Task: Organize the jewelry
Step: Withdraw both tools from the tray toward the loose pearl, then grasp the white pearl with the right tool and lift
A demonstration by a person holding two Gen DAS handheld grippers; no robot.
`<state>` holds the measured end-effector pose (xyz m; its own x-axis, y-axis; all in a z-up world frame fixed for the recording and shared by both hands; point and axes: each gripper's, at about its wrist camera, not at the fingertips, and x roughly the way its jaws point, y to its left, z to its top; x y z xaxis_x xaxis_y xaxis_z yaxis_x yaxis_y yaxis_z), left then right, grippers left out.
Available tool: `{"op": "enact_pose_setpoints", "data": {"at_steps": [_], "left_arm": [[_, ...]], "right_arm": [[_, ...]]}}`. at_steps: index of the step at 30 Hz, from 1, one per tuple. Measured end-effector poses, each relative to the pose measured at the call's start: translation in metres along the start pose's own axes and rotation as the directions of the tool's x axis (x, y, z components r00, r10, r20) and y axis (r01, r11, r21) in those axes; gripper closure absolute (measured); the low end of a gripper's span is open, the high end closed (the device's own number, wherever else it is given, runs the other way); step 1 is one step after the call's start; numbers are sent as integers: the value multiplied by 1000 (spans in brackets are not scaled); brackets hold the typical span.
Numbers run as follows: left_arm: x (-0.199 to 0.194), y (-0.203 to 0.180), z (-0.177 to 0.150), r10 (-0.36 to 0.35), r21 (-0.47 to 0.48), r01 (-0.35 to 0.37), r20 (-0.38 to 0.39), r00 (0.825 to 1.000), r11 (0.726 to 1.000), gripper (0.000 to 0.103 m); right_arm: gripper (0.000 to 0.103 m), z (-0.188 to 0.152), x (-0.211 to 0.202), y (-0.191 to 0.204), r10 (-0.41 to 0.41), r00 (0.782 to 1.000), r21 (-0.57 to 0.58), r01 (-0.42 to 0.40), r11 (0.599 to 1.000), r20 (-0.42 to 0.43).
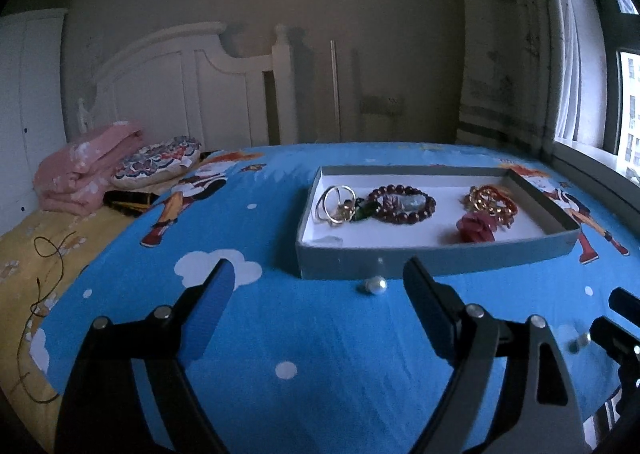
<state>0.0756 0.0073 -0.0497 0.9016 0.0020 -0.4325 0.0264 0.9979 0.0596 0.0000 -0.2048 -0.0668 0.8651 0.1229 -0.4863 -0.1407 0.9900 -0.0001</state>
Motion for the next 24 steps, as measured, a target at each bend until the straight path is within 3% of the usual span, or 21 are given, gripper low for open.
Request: {"op": "enact_pose_setpoints", "data": {"at_steps": [15,20,22,24], "left_arm": [[5,-1,-11,-8,13,9,-40,999,1000,19],[6,-1,-11,-14,9,14,-48,999,1000,19],[8,-2,-9,-21,3,22,-64,998,1000,19],[10,-2,-7,-30,-6,30,-83,996,1000,19]], "right_arm": [[62,-12,9,8,20,1000,-30,-21,999,-12],[69,-16,13,9,32,999,-37,-32,999,-20],[82,-16,13,9,40,999,-38,-40,998,-20],[83,-16,13,10,43,999,-39,-43,998,-19]]}}
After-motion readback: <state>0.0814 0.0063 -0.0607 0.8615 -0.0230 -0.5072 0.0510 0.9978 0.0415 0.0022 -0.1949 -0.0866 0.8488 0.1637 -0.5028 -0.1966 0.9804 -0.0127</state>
